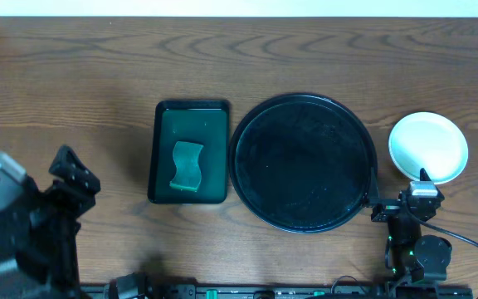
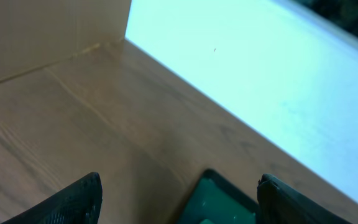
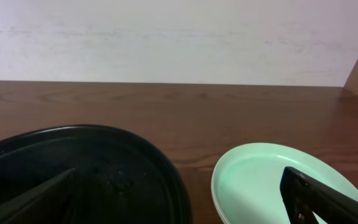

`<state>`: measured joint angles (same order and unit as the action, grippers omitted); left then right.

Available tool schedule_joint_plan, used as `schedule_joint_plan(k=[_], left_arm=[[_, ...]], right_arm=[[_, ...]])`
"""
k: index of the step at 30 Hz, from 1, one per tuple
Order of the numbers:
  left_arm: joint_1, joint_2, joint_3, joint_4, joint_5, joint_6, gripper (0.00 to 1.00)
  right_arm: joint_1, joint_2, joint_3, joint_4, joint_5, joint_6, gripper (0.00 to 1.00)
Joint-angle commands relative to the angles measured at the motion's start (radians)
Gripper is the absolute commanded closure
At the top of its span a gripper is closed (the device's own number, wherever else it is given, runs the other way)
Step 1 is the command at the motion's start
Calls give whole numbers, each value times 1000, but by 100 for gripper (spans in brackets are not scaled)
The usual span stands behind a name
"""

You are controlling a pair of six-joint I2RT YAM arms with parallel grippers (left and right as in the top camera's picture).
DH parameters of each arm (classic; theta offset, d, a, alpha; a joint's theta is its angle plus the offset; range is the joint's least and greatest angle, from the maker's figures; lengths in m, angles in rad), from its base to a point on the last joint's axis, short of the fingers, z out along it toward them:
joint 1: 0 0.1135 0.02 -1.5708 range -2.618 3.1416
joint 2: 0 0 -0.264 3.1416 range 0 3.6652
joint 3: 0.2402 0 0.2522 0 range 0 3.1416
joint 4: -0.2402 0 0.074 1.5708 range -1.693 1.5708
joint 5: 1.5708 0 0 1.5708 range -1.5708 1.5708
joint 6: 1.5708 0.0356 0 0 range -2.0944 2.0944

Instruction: Clean dirty plates on tray and stack at the side

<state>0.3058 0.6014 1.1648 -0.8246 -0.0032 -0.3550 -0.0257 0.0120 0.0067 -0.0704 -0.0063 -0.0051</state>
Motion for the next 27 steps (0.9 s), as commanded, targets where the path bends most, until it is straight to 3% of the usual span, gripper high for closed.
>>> schedule_joint_plan(k=[1,12,27], left_arm=[[3,-44,14,-1,-5,-1,20],[-31,-167,13,-51,-5,-1,20],[-182,-448,14,-318,-8,-1,20]], right_arm=[[10,-7,-2,-4,8,-3,1],[10,-7,-2,-4,8,-3,1],[10,-7,-2,-4,8,-3,1]])
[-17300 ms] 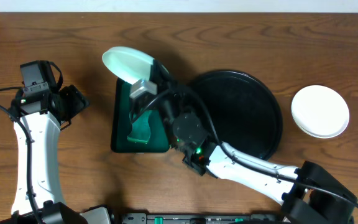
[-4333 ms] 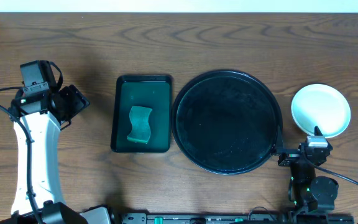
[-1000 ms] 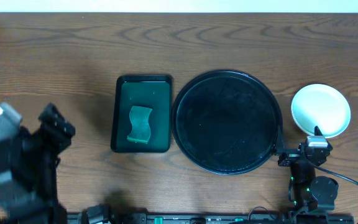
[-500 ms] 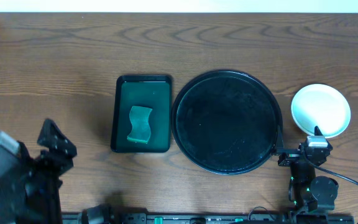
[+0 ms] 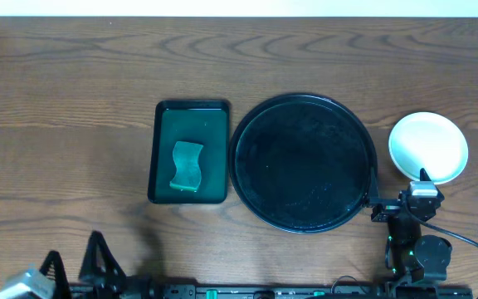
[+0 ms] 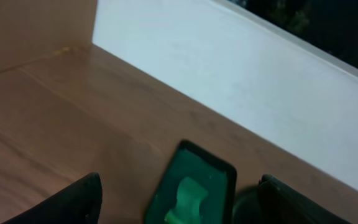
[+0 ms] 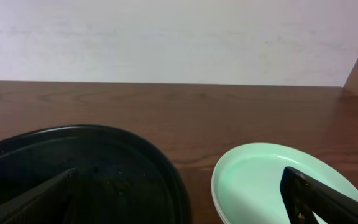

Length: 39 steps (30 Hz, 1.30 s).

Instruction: Clean dirty plates on tray and stack at the side

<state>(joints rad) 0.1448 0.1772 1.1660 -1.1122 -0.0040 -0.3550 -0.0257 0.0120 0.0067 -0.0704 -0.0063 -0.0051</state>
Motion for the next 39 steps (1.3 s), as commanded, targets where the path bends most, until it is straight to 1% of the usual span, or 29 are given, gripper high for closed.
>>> schedule_joint_plan(k=[1,4,9,19,24,26,28,30,31,33,37,39], left_arm=[[-22,-24,13,-43,-5,-1,20],[-22,-23,9,-69,-4,-2,20],[-31,-39,7,-69,-5,-1,20],[-88,-175,-21,-72,-5,0,20],[-96,-174,-33,-76,-4,-2,20],[-97,-174,-40,-74,-5,-19,20],[-98,-174,-50,-46,-4,-24,20],[-102,-174,-66,28,-4,-24,20],[-108,-174,-91,119,-4,-24,20],[-114,-174,-130,236,-3,-24,20],[-118,-174,-239,505,30,-24,20],[-118,-174,-316,664,63,-23,20]], right_arm=[[10,-7,-2,-5,8,-3,1],[10,-7,-2,-5,8,-3,1],[10,-7,-2,-4,8,-3,1],[10,-7,-2,-4,8,-3,1],[10,-7,-2,-4,8,-3,1],[10,-7,-2,-4,8,-3,1],[10,-7,-2,-4,8,-3,1],[10,-7,-2,-5,8,-3,1],[10,-7,-2,-4,8,-3,1],[10,-7,-2,-4,8,-3,1],[10,-7,-2,-4,8,-3,1],[10,-7,-2,-4,8,-3,1]])
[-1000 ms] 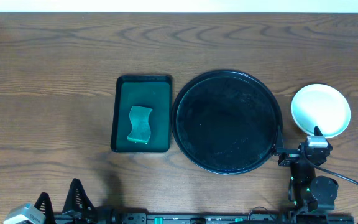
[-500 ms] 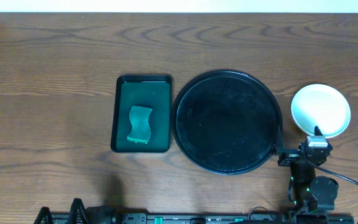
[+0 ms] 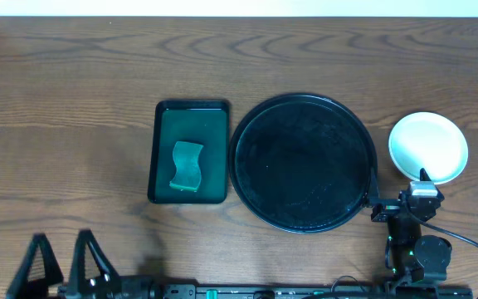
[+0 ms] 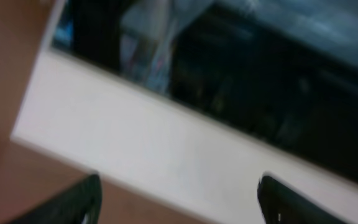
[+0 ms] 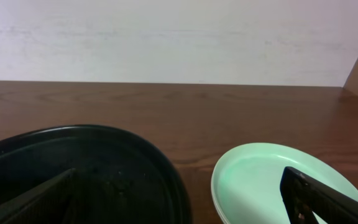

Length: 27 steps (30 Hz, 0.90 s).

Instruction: Clean dirty plates on tray and stack at the side

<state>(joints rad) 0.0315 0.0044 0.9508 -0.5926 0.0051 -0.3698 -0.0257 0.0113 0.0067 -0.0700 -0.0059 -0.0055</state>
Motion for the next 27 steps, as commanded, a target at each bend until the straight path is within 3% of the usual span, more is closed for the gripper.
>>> schedule_joint_plan(k=[1,7,14,27], left_arm=[[-5,-2,-141,222,69,-9,20],[-5,-2,-351,556,145,-9,20],[-5,-2,-539,774,145,-9,20],[-5,-2,-736,868,145,-9,20]], right_arm=[[10,-6,-2,-5,8,-3,1],[10,-6,-2,-5,8,-3,1],[10,-6,-2,-5,8,-3,1],[10,-6,-2,-5,8,-3,1]])
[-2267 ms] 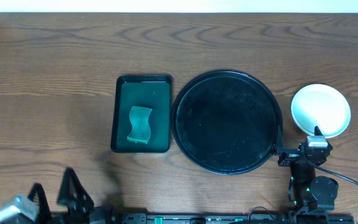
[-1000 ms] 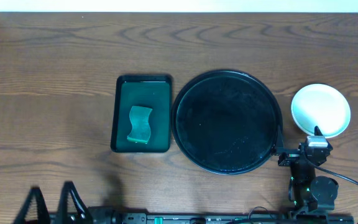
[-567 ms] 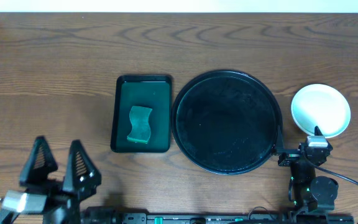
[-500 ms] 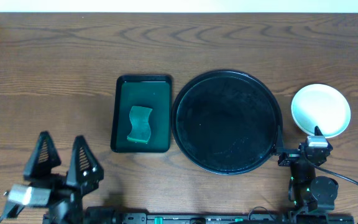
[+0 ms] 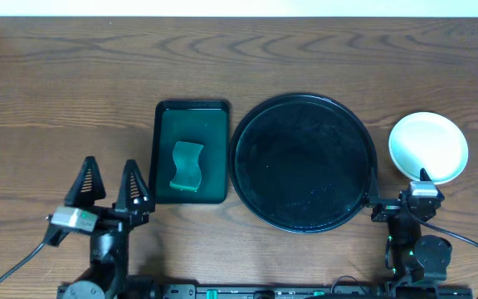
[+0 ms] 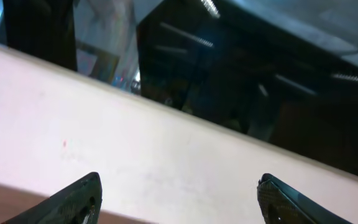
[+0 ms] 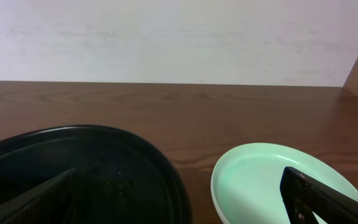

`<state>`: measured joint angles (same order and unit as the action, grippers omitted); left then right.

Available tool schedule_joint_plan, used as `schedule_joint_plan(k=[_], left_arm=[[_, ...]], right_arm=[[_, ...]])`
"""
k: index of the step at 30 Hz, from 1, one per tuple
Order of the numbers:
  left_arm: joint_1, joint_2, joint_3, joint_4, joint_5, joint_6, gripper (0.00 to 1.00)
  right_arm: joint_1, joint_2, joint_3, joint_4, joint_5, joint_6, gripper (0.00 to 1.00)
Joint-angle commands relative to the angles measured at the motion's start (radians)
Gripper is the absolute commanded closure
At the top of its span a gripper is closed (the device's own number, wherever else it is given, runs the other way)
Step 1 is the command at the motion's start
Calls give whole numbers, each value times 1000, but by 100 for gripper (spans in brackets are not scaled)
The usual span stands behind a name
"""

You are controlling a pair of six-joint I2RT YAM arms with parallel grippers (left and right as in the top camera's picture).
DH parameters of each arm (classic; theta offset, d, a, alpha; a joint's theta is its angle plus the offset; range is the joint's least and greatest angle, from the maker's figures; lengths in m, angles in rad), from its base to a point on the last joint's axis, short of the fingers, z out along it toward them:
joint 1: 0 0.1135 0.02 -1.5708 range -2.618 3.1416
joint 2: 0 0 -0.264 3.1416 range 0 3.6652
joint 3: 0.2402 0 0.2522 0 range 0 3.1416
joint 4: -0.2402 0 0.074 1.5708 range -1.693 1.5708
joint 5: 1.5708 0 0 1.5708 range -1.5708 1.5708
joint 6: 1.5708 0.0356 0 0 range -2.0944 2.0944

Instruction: Clean dirty plates on tray and stack at the side

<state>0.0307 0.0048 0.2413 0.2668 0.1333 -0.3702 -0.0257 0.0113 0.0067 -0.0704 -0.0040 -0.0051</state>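
The round black tray (image 5: 303, 218) lies bare at the table's middle, also in the right wrist view (image 7: 73, 155). A stack of pale mint plates (image 5: 428, 145) sits to its right (image 7: 260, 180). My right gripper (image 5: 399, 172) rests open at the near edge, one finger over the tray rim and one over the plates (image 7: 179, 186). My left gripper (image 5: 110, 162) stands open and empty, left of the green tray's near corner. In its wrist view the left gripper (image 6: 179, 186) is tilted up at a white wall and dark window.
A dark green rectangular tray (image 5: 162, 166) with a green sponge (image 5: 187, 165) in it lies left of the black tray. The wall runs along the table's far edge. Cables trail from both arm bases at the near edge.
My left gripper has moved from the bottom-left edge of the overhead view to a spot near the green tray's near left corner. Its camera now shows wall and window sharply. The right arm is unchanged.
My left arm stood large and open over the table's left side, then showed only at the bottom edge, then at the bottom-left corner, and now rests by the green tray. Tray, plates, sponge and right arm stayed the same throughout.
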Motion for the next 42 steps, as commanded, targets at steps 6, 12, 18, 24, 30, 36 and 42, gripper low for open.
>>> schedule_joint_plan(k=[6,12,18,24,30,36,42], left_arm=[[-4,-3,-96,8,16,-8,20],[-4,-3,-174,8,16,-8,20],[-4,-3,-226,8,16,-8,20],[-4,-3,-237,-76,16,-8,20],[-5,-3,-237,-286,16,39,20],[-5,-3,-237,-325,16,155,20],[-5,-3,-237,-325,16,232,20]], right_arm=[[10,-6,-2,-4,6,-3,1],[10,-6,-2,-4,6,-3,1],[10,-6,-2,-4,6,-3,1],[10,-6,-2,-4,6,-3,1],[10,-6,-2,-4,6,-3,1],[10,-6,-2,-4,6,-3,1],[10,-6,-2,-4,6,-3,1]])
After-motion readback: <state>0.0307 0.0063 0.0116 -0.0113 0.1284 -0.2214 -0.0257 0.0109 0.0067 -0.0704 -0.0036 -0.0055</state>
